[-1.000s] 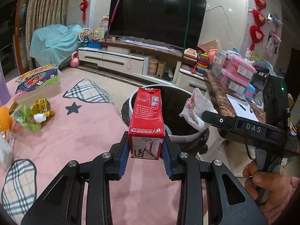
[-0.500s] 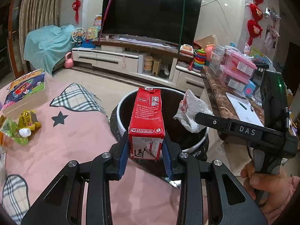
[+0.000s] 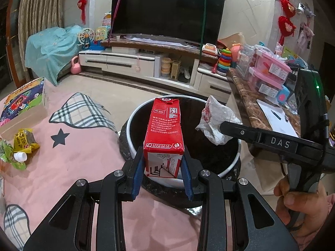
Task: Collect trash
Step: 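Carry the carton and tissue over the bin and release both into it, then move both open grippers back toward the table items, then grasp the red snack wrapper with the left gripper while the right grasps the white foam block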
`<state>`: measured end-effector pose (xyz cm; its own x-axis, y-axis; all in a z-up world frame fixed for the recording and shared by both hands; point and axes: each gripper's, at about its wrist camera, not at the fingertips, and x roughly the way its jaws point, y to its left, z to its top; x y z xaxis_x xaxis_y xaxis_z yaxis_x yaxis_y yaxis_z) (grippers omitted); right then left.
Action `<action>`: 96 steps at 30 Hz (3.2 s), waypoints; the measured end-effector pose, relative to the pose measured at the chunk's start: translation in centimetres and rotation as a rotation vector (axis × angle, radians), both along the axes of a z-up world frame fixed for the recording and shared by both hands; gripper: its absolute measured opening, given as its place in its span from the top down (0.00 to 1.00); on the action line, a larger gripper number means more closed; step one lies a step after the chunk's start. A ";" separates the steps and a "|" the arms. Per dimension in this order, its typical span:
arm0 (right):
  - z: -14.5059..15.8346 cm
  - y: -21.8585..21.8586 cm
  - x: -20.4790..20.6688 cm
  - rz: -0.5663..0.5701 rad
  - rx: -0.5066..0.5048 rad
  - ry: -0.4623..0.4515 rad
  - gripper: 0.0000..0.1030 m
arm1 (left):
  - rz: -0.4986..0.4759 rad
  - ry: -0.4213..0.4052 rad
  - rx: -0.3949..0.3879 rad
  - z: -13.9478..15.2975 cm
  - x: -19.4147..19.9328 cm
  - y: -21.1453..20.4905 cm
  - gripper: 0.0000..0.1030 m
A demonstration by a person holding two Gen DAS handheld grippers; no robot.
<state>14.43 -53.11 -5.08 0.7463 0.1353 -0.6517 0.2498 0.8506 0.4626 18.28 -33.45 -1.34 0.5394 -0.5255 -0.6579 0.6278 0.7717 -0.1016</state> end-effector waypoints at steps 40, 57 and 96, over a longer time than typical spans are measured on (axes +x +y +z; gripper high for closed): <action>0.7 13.2 0.1 0.205 0.068 -0.057 0.19 | 0.399 0.110 -0.091 -3.3 -3.3 21.2 0.41; -0.1 22.1 0.6 0.384 0.060 -0.038 0.19 | 0.545 0.117 -0.077 -4.5 -4.4 30.0 0.41; -1.1 41.1 9.2 0.695 -0.201 -0.035 0.19 | 0.881 0.063 -0.008 -3.9 5.1 45.7 0.21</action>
<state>23.63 -12.03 -6.21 0.5522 0.4663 -0.6911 -0.3916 0.8769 0.2788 23.38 12.22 -5.24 0.7134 0.0592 -0.6982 -0.2014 0.9717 -0.1235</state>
